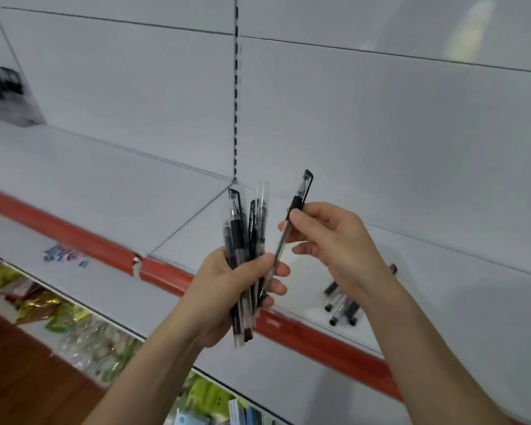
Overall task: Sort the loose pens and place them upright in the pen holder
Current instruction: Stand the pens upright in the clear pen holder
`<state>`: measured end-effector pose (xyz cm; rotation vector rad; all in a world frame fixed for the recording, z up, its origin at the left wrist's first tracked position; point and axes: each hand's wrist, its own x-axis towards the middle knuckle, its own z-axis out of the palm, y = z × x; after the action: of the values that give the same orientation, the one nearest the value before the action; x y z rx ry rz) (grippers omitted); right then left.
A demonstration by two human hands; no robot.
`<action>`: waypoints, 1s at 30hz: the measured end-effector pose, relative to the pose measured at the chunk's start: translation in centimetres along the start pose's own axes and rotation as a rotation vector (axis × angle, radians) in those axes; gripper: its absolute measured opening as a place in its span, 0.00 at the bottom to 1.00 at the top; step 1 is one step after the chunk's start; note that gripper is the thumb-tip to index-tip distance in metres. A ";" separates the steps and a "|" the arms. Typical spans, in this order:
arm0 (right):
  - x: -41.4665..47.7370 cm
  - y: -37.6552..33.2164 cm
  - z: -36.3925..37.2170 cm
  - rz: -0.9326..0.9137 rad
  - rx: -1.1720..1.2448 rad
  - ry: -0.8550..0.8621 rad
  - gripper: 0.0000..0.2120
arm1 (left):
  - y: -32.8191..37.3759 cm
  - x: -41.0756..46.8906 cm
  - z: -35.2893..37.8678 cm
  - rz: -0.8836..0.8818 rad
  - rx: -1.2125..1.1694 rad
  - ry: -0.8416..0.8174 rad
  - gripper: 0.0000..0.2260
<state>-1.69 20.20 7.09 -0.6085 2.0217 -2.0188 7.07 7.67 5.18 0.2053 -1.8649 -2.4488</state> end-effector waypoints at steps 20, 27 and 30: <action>12.0 -0.8 38.6 -0.111 0.004 -0.183 0.03 | 7.5 -12.1 -37.4 0.112 -0.073 0.608 0.04; 18.4 0.9 48.9 -0.136 -0.108 -0.224 0.06 | 9.9 -11.5 -47.0 0.116 -0.161 0.621 0.05; 22.3 1.8 52.8 -0.152 -0.135 -0.223 0.07 | 10.6 -9.8 -51.0 0.129 -0.162 0.620 0.07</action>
<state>1.22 -37.04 6.56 -0.9951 2.0423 -1.8072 23.53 -42.67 2.82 0.7129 -1.3623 -2.0993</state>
